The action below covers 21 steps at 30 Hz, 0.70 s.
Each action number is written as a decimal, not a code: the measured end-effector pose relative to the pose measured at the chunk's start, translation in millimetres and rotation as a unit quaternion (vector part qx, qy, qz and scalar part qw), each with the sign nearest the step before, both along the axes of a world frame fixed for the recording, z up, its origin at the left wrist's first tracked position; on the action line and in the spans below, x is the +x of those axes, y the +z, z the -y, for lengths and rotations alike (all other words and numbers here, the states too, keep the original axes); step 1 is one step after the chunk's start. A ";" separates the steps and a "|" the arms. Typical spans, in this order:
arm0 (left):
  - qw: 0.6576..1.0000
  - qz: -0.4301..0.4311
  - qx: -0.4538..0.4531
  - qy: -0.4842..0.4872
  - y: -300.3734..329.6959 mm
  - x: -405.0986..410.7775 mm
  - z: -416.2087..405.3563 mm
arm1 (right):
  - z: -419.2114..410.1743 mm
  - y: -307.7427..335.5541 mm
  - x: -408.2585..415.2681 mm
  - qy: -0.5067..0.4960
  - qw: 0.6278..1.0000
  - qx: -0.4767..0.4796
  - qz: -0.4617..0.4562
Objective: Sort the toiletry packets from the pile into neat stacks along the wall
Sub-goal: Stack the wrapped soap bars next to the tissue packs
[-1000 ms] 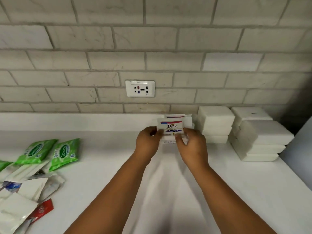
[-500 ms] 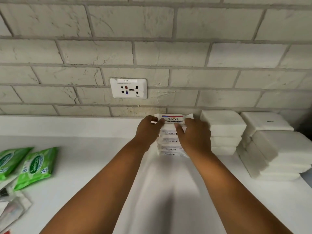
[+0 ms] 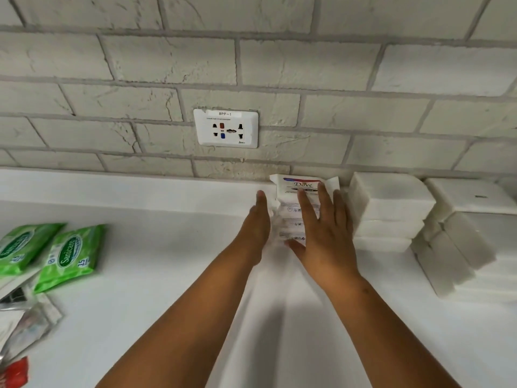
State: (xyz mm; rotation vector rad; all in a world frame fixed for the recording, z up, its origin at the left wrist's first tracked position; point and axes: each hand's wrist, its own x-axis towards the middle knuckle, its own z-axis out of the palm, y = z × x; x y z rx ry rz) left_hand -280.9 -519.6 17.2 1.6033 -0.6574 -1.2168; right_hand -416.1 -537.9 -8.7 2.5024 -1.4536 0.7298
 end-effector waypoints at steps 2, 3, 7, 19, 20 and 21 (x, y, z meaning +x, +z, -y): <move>0.999 -0.049 0.007 -0.004 -4.6 -2.4 -4.3 | 1.6 -4.7 -3.0 -0.004 1.000 -0.007 -0.020; 0.998 -0.064 0.000 -0.007 -5.8 -3.1 -4.0 | 3.9 -5.1 -3.8 -0.006 1.000 -0.005 -0.027; 0.997 -0.064 -0.012 -0.040 -8.7 -9.6 0.2 | 9.3 -8.9 -2.0 -0.012 0.999 -0.003 -0.044; 0.998 -0.052 0.027 -0.032 13.1 -5.6 -21.3 | 3.3 7.7 -2.7 -0.018 0.998 -0.001 -0.066; 0.998 -0.040 0.031 -0.023 15.6 -0.8 -28.1 | -1.0 13.7 1.0 -0.014 0.998 -0.003 -0.066; 0.999 -0.031 0.034 -0.013 18.0 5.4 -35.3 | -6.2 20.0 6.1 -0.010 0.998 -0.005 -0.065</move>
